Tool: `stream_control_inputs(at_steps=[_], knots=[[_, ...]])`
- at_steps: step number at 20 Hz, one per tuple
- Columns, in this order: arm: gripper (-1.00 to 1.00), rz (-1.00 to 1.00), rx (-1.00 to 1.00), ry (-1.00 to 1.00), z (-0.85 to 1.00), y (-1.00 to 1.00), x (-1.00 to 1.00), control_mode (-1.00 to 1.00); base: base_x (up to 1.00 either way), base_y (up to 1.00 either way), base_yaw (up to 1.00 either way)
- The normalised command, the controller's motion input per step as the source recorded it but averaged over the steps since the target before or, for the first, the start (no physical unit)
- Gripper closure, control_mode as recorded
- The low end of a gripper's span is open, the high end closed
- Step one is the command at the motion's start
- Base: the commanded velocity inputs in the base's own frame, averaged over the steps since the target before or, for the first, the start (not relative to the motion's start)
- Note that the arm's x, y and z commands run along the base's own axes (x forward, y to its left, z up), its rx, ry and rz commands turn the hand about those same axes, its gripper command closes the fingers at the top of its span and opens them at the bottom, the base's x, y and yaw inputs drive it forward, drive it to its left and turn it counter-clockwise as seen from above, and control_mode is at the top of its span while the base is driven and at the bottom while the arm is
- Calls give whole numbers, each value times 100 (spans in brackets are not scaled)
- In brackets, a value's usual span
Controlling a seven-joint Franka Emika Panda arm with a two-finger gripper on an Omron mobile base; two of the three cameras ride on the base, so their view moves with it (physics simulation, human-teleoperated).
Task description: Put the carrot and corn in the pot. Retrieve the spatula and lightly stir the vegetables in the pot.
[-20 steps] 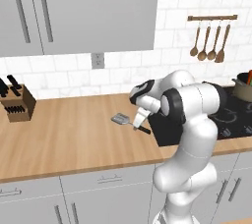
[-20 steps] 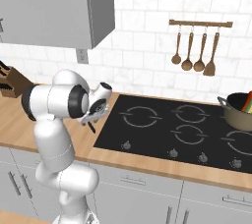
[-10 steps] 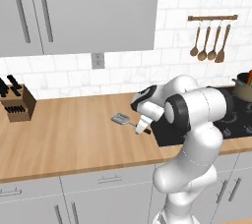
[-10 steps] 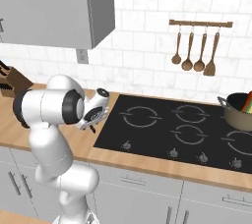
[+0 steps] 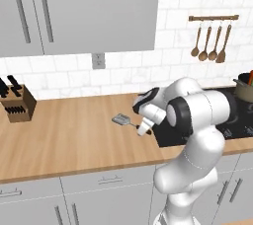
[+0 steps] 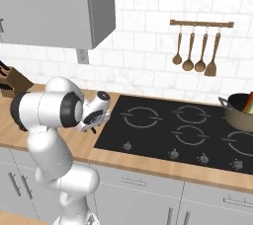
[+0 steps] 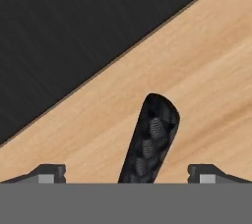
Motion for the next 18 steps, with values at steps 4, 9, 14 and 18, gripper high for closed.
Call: stream_control_inputs(at_steps=[4, 9, 14, 18], knots=[[-100, -10, 0, 0, 0, -31, -24, -100, 0, 0, 0], [-100, -5, 0, 0, -20, -9, -12, -100, 0, 0, 0], [-100, 0, 0, 3, -51, 7, 10, -100, 0, 0, 0], [-100, 0, 0, 5, -63, 31, -6, -100, 0, 0, 0]])
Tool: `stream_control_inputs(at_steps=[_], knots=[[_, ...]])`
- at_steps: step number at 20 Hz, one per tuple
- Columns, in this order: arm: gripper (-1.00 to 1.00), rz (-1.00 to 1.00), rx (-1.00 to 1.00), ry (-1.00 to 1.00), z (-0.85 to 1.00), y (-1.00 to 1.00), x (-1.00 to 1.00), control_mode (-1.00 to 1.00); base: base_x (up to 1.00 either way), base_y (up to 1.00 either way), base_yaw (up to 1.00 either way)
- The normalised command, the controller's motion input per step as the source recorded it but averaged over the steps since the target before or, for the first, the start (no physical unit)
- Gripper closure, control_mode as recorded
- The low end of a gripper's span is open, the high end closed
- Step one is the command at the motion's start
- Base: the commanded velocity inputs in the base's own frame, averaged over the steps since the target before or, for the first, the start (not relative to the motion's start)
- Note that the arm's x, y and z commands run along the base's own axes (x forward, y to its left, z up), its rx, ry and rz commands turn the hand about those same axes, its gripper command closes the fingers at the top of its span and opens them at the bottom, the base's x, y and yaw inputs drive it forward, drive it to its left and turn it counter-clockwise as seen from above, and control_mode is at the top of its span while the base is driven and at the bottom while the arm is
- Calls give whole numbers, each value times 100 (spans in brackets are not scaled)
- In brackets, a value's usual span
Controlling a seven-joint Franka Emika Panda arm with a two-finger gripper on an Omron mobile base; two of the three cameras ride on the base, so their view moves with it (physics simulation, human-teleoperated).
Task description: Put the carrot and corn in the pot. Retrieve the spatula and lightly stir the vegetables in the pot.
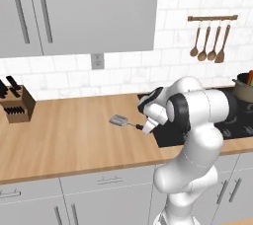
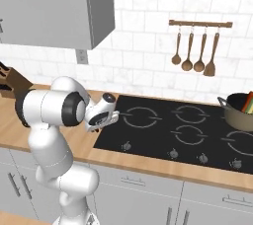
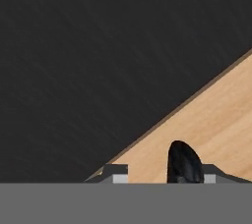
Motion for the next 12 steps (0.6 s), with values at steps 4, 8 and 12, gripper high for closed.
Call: stream_control_inputs(at_steps=[4, 8, 12], knots=[[100, 0, -3, 2, -70, 54, -27, -100, 0, 0, 0], [100, 0, -4, 2, -61, 55, -19, -100, 0, 0, 0], [100, 0, -2, 0, -18, 43, -27, -100, 0, 0, 0]])
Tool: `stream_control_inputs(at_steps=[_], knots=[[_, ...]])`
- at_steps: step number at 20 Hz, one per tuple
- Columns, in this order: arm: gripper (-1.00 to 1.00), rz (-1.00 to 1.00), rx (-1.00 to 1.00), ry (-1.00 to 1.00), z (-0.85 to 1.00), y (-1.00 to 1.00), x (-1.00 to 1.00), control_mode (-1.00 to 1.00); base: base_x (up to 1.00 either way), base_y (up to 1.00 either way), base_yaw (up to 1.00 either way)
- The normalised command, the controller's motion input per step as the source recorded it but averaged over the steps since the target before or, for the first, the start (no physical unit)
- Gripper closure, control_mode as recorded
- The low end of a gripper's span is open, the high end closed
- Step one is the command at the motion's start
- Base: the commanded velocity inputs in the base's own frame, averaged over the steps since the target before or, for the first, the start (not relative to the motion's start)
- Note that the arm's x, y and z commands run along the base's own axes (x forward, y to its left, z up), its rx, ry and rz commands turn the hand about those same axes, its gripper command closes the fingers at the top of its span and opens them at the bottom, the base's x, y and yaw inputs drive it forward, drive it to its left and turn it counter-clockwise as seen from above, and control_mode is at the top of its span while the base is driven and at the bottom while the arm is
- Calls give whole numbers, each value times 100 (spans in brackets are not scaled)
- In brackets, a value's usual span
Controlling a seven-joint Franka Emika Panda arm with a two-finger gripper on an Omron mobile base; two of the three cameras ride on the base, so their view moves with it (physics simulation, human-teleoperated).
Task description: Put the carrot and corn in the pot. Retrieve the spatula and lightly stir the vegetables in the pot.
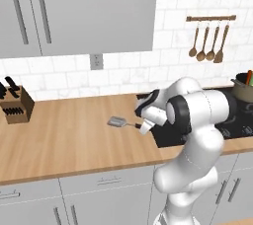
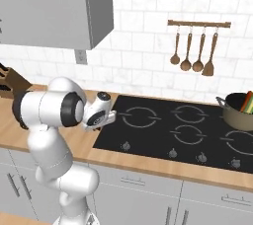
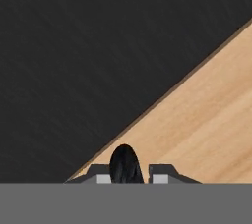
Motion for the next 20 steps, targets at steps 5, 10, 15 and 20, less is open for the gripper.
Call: stream_control_inputs(at_steps=[5, 10, 15, 20], knots=[[100, 1, 0, -5, 69, 13, -56, -100, 0, 0, 0], [100, 2, 0, -1, 100, -8, -41, -100, 0, 0, 0], [100, 1, -1, 6, 100, -20, 0, -100, 0, 0, 0], [100, 10, -19, 3, 100, -46, 0, -100, 0, 0, 0]])
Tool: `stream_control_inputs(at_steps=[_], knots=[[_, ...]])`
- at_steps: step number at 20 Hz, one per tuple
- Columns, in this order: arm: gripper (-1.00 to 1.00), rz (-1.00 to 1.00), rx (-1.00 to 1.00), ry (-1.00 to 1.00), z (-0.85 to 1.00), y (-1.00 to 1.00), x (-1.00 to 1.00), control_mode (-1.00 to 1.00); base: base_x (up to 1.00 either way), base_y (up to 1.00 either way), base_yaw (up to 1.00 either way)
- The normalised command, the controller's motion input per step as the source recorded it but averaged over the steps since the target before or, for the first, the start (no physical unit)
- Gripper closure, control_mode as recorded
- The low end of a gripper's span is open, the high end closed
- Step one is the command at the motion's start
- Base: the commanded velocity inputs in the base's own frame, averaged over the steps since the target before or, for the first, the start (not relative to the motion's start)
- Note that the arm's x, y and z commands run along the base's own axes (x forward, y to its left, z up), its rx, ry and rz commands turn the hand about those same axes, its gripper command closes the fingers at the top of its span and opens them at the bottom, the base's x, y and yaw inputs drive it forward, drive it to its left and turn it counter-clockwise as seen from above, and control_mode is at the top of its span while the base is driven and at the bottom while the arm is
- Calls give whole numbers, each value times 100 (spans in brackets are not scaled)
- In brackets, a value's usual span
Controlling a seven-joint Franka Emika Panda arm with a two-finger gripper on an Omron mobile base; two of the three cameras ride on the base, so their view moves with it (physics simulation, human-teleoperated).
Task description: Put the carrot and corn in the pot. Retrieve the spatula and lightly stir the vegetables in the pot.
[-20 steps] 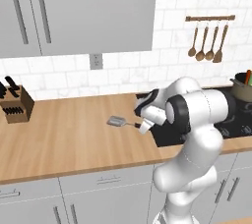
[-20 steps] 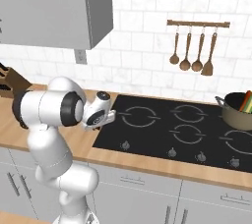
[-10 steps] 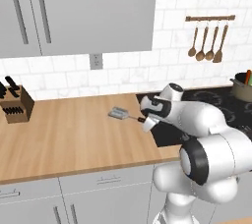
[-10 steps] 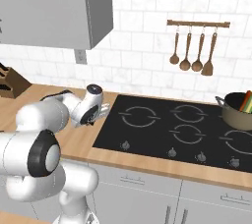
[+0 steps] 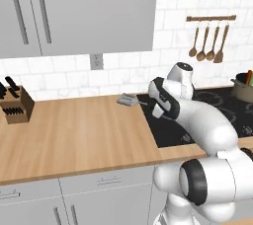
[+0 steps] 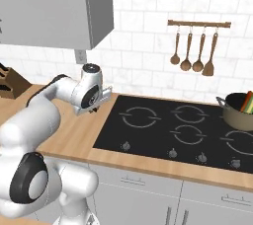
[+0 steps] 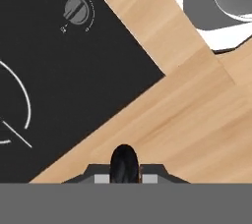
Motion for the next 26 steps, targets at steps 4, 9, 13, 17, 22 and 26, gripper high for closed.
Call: stream_control_inputs(at_steps=[4, 9, 13, 17, 22, 26], knots=[[100, 23, -27, 6, 100, -56, -3, -100, 0, 0, 0], [100, 38, -37, 3, 61, -59, -39, -100, 0, 0, 0], [100, 47, -42, 0, 29, -62, -58, -100, 0, 0, 0], [100, 56, -41, 0, 10, -60, -46, -100, 0, 0, 0], [100, 70, -34, -5, 0, -54, -27, -100, 0, 0, 0], [100, 74, -32, -4, 0, -35, 0, -100, 0, 0, 0]])
